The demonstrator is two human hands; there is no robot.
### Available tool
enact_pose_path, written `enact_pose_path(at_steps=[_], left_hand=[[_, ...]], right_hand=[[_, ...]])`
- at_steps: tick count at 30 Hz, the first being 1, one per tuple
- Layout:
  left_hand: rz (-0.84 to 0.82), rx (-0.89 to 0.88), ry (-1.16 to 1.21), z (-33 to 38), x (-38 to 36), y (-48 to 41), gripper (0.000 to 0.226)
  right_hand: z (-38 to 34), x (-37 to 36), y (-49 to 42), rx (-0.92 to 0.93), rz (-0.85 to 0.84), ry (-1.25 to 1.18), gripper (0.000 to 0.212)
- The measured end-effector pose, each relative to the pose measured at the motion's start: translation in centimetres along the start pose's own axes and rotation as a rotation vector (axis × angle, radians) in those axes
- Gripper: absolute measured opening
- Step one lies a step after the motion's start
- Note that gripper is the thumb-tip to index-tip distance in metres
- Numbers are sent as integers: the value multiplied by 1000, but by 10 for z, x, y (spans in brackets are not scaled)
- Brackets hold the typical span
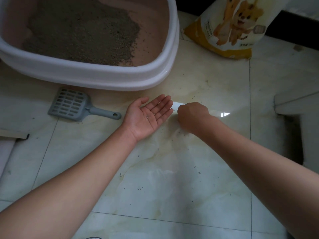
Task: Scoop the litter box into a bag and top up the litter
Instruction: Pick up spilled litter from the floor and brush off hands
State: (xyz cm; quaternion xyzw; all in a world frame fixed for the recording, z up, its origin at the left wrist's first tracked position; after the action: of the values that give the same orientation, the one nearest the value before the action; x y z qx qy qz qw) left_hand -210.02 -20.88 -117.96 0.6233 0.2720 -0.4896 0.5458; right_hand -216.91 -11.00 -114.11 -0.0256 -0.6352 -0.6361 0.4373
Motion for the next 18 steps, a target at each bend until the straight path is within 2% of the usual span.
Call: enact_pose_path(at_steps=[1, 3, 5, 7, 11, 14, 16, 18], left_hand=[[1, 0, 4, 0, 0, 0, 41], [1, -1, 7, 0, 0, 0, 41], [2, 6, 6, -1, -2, 0, 41], [-1, 11, 8, -2, -4, -1, 41], [-7, 18, 11, -2, -8, -2, 43], [-2, 20, -13, -4, -14, -4, 45], [-29, 50, -3, -11, -26, -5, 44], [-77, 79, -2, -21, -43, -7, 43]], right_hand=[[2, 2, 0, -9, -13, -24, 7], [9, 2, -4, -32, -33, -85, 14], [14, 1, -5, -32, -33, -176, 4], [18, -3, -5, -25, -3, -291, 11], [23, -2, 13, 36, 198, -577, 29], [11, 12, 43, 239, 351, -928, 28], [-5, 22, 58, 337, 408, -935, 20], [-13, 25, 65, 330, 466, -844, 15]])
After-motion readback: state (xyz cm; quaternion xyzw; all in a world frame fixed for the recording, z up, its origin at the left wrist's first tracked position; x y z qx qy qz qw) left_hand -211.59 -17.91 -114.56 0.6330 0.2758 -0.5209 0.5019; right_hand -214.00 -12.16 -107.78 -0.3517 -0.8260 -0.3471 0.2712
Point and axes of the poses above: each hand's wrist, its own y-axis away from the middle knuckle, its own x-axis out of the back of the hand, z = x × y, the point moved 7 cm from there along -y, towards the middle knuckle, and after that the axes turned 12 degrees about -z, right-handed, at the moved point
